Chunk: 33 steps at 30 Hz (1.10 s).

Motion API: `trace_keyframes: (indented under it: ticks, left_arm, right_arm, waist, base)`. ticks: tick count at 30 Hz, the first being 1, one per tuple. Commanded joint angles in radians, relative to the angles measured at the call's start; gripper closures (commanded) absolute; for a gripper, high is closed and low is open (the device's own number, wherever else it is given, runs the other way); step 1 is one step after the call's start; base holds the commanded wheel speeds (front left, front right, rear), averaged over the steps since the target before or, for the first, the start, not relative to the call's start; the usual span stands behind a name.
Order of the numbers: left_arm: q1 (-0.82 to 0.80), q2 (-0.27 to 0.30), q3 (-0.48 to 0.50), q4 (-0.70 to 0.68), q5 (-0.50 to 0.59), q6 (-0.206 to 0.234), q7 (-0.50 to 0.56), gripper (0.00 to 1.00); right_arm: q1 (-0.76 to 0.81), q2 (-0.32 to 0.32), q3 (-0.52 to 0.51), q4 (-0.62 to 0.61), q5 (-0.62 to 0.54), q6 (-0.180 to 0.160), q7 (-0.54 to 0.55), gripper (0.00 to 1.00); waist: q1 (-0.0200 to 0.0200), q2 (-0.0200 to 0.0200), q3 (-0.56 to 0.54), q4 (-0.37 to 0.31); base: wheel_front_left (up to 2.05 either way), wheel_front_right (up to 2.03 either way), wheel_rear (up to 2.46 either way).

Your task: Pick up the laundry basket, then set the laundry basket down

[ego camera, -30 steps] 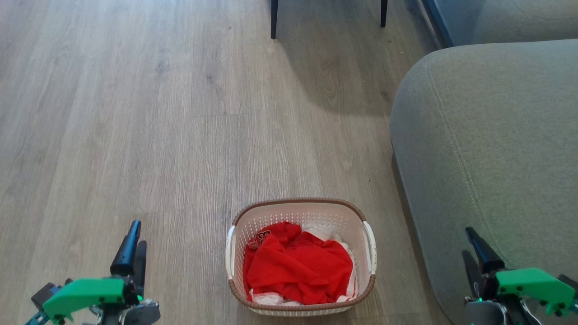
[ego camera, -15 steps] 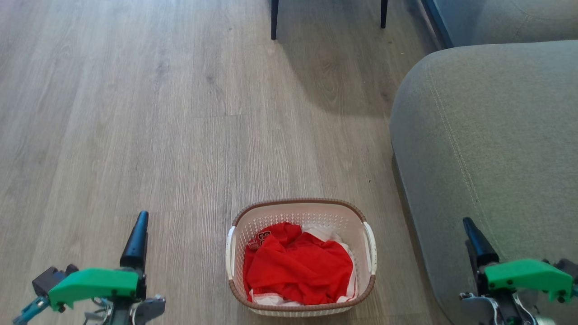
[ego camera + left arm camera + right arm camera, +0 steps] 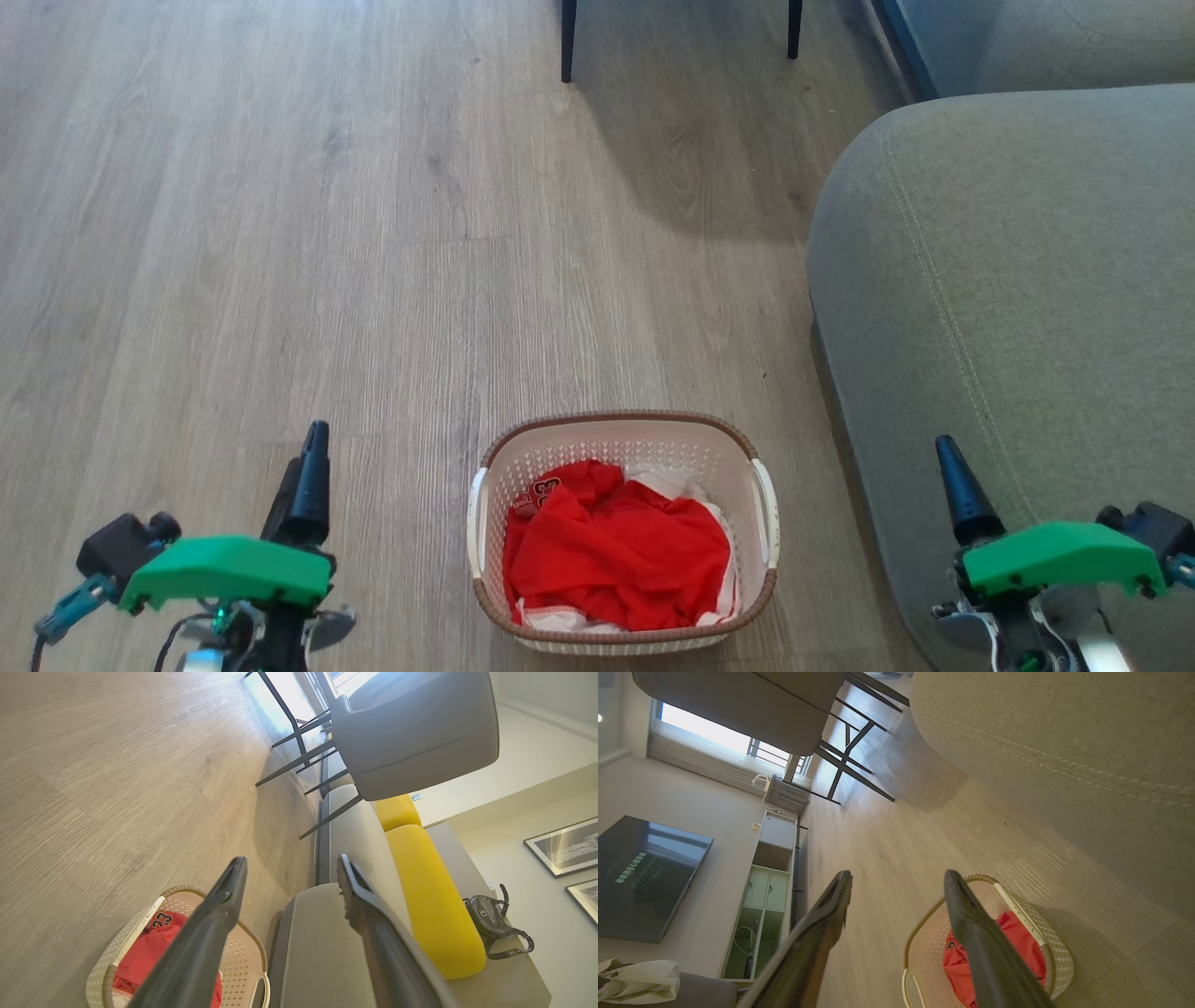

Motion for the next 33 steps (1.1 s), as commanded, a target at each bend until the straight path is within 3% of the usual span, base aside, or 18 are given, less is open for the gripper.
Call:
trace_keyframes:
  ticks: [1, 33]
  left_arm:
    - [-0.038, 0.003, 0.000, -0.044, 0.050, 0.005, -0.014, 0.00]
    - [0.009, 0.023, -0.054, -0.057, 0.514, 0.076, -0.108, 0.00]
  right_arm:
    - [-0.037, -0.009, 0.016, -0.046, -0.042, 0.000, -0.014, 0.00]
    - [-0.025, -0.013, 0.088, -0.090, -0.456, 0.000, -0.108, 0.00]
  waist:
    - [0.0000, 0.0000, 0.000, 0.000]
    - [0.0000, 0.0000, 0.002, 0.000]
  base:
    - [0.00, 0.00, 0.00]
    - [0.00, 0.00, 0.00]
